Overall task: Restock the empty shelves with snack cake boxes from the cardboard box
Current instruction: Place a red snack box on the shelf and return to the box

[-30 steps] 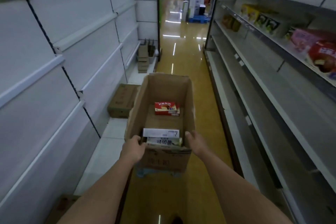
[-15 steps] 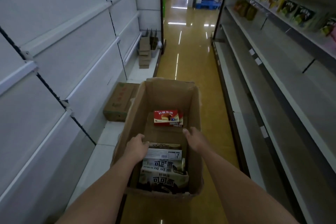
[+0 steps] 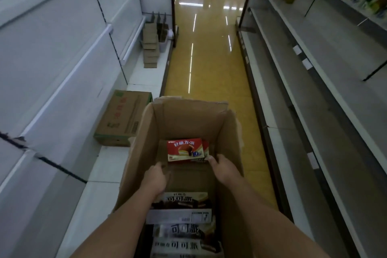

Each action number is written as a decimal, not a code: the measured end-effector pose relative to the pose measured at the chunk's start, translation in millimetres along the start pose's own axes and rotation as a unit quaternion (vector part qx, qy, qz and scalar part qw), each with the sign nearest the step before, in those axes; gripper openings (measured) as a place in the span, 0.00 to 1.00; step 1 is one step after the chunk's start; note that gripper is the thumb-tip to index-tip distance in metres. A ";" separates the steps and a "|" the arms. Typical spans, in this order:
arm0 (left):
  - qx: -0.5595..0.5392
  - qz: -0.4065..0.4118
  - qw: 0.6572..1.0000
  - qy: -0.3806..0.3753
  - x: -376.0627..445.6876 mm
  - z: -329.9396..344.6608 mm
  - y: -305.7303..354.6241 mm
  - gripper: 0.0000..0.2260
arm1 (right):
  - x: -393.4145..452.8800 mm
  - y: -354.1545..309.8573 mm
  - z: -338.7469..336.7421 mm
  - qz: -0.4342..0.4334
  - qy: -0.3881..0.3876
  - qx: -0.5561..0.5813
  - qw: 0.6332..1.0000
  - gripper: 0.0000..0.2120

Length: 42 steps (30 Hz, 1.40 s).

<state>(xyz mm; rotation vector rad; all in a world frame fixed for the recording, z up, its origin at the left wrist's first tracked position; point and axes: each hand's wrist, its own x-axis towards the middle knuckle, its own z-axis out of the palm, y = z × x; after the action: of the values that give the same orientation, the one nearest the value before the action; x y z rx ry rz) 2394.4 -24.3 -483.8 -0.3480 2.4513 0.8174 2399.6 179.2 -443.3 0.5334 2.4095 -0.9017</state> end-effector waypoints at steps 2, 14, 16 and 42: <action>0.002 -0.003 1.000 -0.014 32.3 2.2 2.0 0.19 | 29.6 -3.3 3.5 0.016 -0.001 0.005 1.000 0.27; -0.185 -0.043 0.981 -0.035 189.3 71.2 -35.5 0.25 | 175.0 19.7 55.7 0.072 -0.042 0.059 0.995 0.23; -0.237 -0.059 0.969 -0.039 188.6 69.3 -21.5 0.25 | 194.5 27.1 64.1 0.079 -0.047 0.051 0.994 0.25; -0.401 -0.192 0.890 -0.096 194.9 86.2 -30.7 0.10 | 224.0 24.4 104.0 0.234 -0.044 0.428 0.872 0.28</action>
<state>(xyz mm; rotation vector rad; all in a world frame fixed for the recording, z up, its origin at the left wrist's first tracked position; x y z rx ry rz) 2279.7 -9.7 -665.5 -0.9575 1.6653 1.5567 2267.8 165.0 -653.0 1.2856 1.5596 -1.6789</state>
